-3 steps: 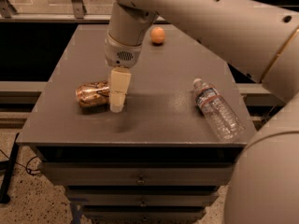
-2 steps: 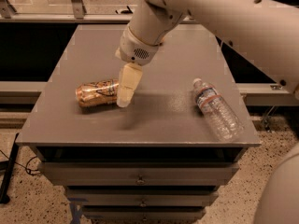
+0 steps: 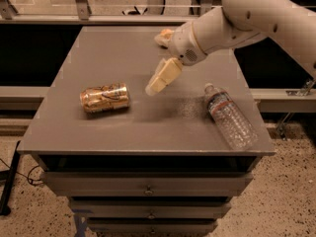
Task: Knock orange can over
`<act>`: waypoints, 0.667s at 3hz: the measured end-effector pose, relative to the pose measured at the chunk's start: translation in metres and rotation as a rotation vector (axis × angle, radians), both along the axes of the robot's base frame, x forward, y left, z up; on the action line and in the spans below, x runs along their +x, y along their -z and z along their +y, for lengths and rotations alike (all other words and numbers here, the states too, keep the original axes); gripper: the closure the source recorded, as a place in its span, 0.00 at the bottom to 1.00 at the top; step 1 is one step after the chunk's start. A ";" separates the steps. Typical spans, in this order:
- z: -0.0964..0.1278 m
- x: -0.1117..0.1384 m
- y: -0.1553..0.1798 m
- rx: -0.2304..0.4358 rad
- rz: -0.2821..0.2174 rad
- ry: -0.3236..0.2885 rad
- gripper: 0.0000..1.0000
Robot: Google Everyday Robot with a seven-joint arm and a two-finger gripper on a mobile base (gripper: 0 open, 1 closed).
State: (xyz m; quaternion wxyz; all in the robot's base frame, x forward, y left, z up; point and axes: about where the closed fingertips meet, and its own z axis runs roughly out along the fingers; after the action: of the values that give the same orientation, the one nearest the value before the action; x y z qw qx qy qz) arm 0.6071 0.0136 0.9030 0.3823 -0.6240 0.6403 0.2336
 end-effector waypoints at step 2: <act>-0.068 0.060 -0.024 0.388 -0.134 0.180 0.00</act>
Offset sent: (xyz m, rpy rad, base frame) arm 0.0930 -0.1296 0.0411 0.6001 -0.2323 -0.3026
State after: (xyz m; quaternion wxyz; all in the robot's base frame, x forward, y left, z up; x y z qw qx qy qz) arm 0.6675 -0.0539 0.9267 0.5561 -0.4932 0.6096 0.2755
